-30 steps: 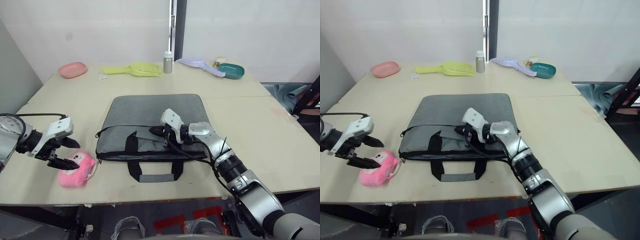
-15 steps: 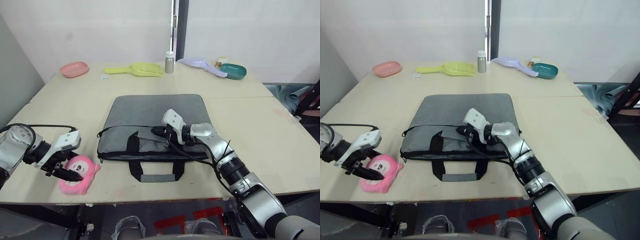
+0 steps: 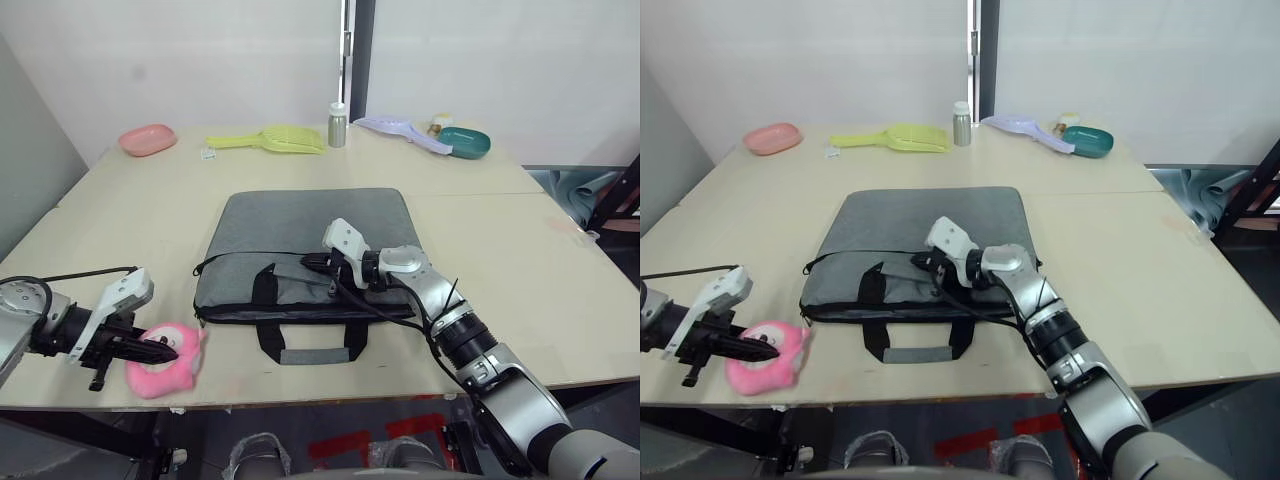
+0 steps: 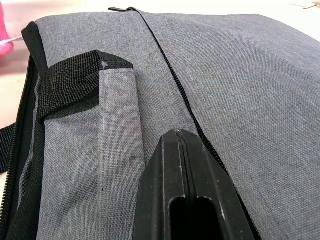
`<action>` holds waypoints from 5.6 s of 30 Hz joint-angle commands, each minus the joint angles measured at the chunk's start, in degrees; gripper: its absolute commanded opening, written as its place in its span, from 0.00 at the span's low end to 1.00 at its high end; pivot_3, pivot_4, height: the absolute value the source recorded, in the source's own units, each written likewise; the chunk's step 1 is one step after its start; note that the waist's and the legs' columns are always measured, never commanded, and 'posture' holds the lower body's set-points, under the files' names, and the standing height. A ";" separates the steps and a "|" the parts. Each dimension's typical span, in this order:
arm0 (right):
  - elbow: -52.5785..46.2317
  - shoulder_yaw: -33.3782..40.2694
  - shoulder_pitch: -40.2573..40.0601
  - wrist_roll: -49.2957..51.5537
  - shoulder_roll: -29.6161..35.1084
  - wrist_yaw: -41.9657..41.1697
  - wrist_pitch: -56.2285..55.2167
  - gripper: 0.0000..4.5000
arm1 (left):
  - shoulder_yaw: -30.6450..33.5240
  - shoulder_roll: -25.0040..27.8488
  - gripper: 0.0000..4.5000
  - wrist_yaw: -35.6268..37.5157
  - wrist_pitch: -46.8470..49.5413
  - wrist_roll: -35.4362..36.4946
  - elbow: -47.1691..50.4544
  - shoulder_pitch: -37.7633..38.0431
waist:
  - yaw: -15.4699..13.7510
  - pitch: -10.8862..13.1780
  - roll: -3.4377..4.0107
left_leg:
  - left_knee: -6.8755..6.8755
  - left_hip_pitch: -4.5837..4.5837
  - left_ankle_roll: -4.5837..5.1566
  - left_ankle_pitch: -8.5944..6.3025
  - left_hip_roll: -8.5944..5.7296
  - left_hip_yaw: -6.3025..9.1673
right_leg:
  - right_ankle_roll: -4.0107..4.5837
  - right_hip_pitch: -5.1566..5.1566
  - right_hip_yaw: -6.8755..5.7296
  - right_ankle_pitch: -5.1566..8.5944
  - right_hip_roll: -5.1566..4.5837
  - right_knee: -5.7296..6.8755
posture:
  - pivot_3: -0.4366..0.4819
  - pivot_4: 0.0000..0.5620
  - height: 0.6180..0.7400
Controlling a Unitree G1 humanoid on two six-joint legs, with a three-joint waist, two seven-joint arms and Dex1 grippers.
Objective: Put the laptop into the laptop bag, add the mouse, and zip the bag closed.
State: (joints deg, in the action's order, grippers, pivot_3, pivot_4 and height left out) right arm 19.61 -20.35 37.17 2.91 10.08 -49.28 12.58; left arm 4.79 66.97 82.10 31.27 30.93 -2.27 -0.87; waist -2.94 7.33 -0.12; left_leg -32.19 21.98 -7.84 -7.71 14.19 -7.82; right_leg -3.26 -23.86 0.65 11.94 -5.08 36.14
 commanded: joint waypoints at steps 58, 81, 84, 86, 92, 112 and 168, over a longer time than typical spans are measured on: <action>-20.30 36.96 -12.46 36.53 26.38 4.60 64.46 0.88 | 0.38 -7.05 0.00 -5.32 2.92 -1.88 7.17 2.89 | -2.77 0.12 0.01 | 0.18 -0.02 0.06 0.00 -0.01 -0.52 | -0.01 -0.21 0.52 0.01 0.11 -0.28 | 0.48 0.27 1.00; -31.69 42.67 -16.21 48.76 17.64 12.37 74.14 0.00 | 1.06 -7.02 0.00 -5.16 4.30 -1.36 7.22 1.07 | -2.48 0.11 0.03 | 0.19 -0.02 0.05 0.00 0.01 -0.57 | -0.02 -0.37 0.59 0.01 0.13 -0.12 | 0.48 0.27 1.00; -33.31 43.39 -16.38 49.37 15.13 14.18 75.33 0.00 | 0.81 -7.41 0.00 -5.35 4.89 -1.02 8.24 0.95 | -2.53 0.11 0.04 | 0.19 -0.01 0.05 0.00 0.01 -0.62 | -0.02 -0.45 0.64 0.01 0.13 -0.07 | 0.48 0.27 1.00; -34.21 43.84 -16.31 49.48 13.50 15.30 75.89 0.00 | 0.62 -7.64 0.00 -5.42 4.92 -1.15 8.18 0.59 | -2.53 0.11 0.04 | 0.19 0.00 0.05 0.00 0.01 -0.63 | -0.02 -0.45 0.65 0.01 0.13 -0.07 | 0.48 0.27 1.00; -33.63 46.35 -15.31 48.79 11.67 18.18 74.70 0.00 | -0.24 -9.34 0.00 -6.69 0.76 -4.71 1.78 -4.49 | -2.58 0.11 0.05 | 0.18 0.00 0.04 0.01 0.00 -0.62 | -0.03 -0.47 0.65 0.01 0.13 -0.03 | 0.48 0.27 1.00; -32.35 44.61 -17.39 48.77 16.90 16.18 68.55 0.16 | -2.38 -9.21 0.00 -4.68 -0.52 -7.99 -2.72 -8.67 | -3.04 0.11 0.05 | 0.12 0.04 0.03 0.01 -0.02 -0.60 | -0.09 -0.47 0.65 -0.02 0.10 -0.01 | 0.48 0.27 1.00; 32.26 -7.28 9.05 -14.20 -4.95 -7.58 -35.38 0.01 | 8.01 -8.73 0.00 -9.21 6.38 -1.66 12.53 8.97 | 0.73 -1.12 -0.01 | -0.21 -0.18 0.15 -0.01 0.01 -0.46 | -0.01 -0.12 0.61 0.02 0.10 0.28 | 0.48 0.27 1.00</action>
State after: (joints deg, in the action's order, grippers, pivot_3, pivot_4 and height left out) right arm 49.06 -24.31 48.69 -7.97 5.69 -55.64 -24.76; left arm 12.94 58.94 72.86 36.27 27.14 6.82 7.42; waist -2.21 6.21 -0.12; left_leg -32.39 21.81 -7.70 -7.72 14.21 -8.28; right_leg -3.27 -23.98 1.26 11.96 -4.98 36.42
